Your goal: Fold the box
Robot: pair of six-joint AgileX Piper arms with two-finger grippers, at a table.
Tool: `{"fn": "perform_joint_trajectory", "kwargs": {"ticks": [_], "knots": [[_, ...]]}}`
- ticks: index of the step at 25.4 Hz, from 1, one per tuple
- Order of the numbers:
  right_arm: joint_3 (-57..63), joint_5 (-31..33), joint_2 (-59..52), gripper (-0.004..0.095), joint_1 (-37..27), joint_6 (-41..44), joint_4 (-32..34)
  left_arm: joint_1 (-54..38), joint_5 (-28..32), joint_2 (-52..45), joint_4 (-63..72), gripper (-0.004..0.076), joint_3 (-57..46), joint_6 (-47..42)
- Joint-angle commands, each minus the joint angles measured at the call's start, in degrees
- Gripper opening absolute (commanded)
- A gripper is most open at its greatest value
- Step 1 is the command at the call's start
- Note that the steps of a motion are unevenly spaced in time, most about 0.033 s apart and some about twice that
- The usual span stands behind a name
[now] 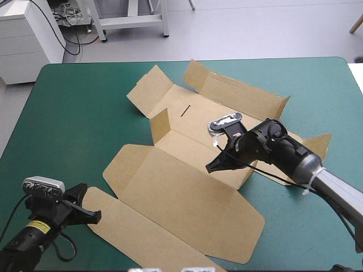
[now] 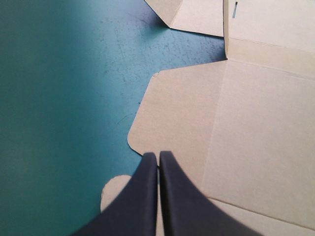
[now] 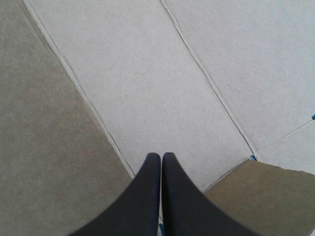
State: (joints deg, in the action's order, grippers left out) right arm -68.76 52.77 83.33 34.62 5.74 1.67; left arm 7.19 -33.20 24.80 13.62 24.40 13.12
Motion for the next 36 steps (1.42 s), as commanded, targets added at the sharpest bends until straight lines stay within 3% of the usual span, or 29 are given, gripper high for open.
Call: {"fn": "perform_joint_trajectory", "kwargs": {"ticks": [1,27,36], "knots": [[-1.57,-1.87,-1.81,-0.0002,-0.15,-0.36,0.43,0.14,3.88,0.6,1.22,-0.0008,1.79,-0.25],[-2.76,-0.98,-1.81,-0.0002,-0.15,-0.36,0.43,0.14,3.88,0.6,1.92,-0.0008,1.79,-0.25],[-11.93,8.55,-1.81,-0.0002,-0.15,-0.36,3.44,0.14,3.88,0.6,1.92,-0.0008,1.79,-0.25]]}}
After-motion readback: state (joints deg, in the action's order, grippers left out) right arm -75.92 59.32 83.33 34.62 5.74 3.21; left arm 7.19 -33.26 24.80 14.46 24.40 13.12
